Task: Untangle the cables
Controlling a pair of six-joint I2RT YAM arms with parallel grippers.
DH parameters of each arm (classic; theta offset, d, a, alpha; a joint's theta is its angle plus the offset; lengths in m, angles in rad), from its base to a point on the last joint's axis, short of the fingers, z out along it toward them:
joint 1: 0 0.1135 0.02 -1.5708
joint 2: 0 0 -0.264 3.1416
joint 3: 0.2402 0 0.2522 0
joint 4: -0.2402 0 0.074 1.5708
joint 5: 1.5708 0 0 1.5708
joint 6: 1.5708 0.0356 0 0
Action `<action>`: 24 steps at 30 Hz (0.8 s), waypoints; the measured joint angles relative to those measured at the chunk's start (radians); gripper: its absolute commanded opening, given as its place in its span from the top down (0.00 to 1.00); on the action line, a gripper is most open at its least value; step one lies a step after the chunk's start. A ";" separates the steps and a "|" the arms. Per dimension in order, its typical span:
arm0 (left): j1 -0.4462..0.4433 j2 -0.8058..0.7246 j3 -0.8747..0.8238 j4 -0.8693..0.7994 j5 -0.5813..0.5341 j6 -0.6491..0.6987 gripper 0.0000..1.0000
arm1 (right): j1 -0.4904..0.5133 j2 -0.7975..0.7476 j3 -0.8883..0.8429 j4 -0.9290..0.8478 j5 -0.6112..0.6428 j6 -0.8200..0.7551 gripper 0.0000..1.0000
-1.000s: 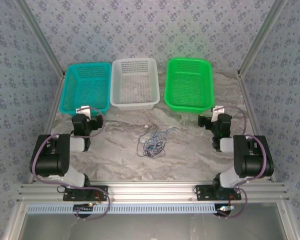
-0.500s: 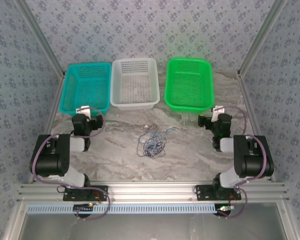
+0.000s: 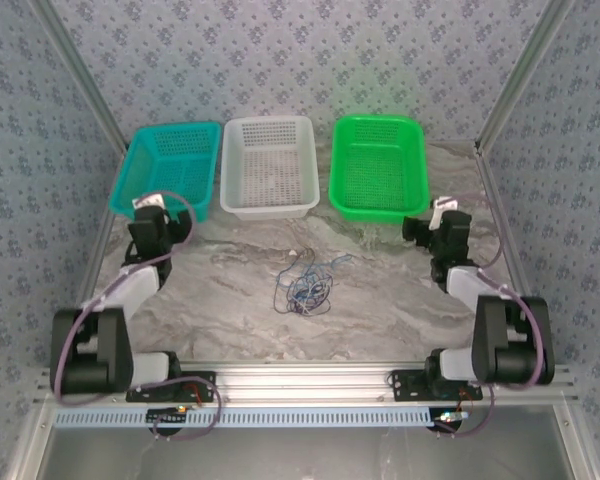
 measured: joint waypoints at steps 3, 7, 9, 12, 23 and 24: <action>-0.035 -0.206 -0.002 -0.114 -0.017 -0.079 0.07 | 0.038 -0.077 0.072 -0.155 -0.033 0.044 0.15; -0.117 -0.334 -0.034 -0.254 -0.018 -0.166 0.07 | 0.144 -0.088 0.142 -0.355 -0.074 0.092 0.15; -0.187 -0.369 -0.066 -0.325 -0.025 -0.203 0.08 | 0.194 -0.084 0.147 -0.434 -0.082 0.116 0.18; -0.298 -0.387 -0.121 -0.416 -0.048 -0.247 0.08 | 0.245 -0.080 0.146 -0.536 -0.097 0.169 0.19; -0.419 -0.374 -0.032 -0.552 -0.198 -0.253 0.03 | 0.411 -0.003 0.183 -0.620 -0.075 0.354 0.20; -0.398 -0.348 0.010 -0.549 -0.185 -0.242 0.04 | 0.411 0.011 0.199 -0.624 -0.065 0.360 0.19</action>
